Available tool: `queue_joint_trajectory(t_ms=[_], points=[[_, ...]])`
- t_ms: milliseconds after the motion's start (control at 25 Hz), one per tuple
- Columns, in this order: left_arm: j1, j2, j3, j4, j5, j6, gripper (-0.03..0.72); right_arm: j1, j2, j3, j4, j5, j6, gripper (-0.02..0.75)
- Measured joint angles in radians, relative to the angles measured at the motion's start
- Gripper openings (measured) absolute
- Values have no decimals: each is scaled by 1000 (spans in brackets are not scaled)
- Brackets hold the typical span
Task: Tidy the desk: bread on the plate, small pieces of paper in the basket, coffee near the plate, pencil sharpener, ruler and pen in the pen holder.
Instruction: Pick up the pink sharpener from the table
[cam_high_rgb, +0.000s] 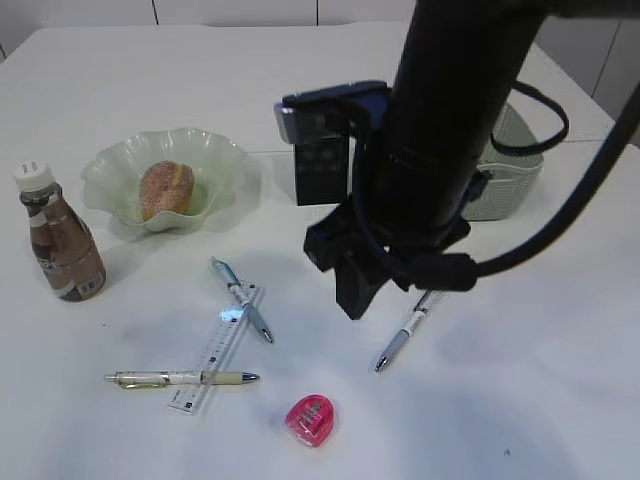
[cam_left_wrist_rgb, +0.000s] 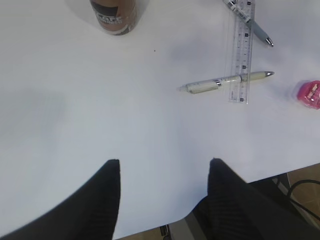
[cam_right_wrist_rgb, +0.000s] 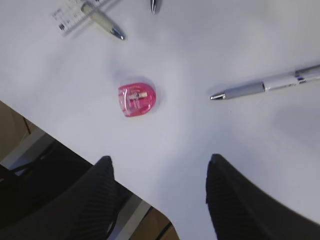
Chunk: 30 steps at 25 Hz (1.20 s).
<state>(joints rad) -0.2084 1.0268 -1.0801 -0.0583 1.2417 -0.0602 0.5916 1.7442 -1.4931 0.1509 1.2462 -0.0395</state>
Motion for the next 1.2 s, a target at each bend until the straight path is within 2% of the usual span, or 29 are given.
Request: queue_joint_trajectory(t_ms=[240, 320, 440, 480, 680, 920, 1200], points=[[0, -5, 0, 2, 2, 0, 394, 0, 27, 107, 29, -8, 0, 461], [0, -5, 0, 4, 2, 0, 394, 1, 68, 133, 70, -18, -52, 461], [0, -5, 0, 4, 2, 0, 394, 1, 75, 133, 80, -20, -69, 461], [0, -5, 0, 4, 4, 0, 394, 2, 96, 134, 98, -29, -139, 461], [0, -5, 0, 4, 4, 0, 394, 35, 108, 134, 101, -105, -244, 461], [0, -5, 0, 4, 4, 0, 394, 79, 152, 134, 78, -156, -259, 489], [0, -5, 0, 8, 4, 0, 394, 83, 205, 134, 76, -210, -259, 512]])
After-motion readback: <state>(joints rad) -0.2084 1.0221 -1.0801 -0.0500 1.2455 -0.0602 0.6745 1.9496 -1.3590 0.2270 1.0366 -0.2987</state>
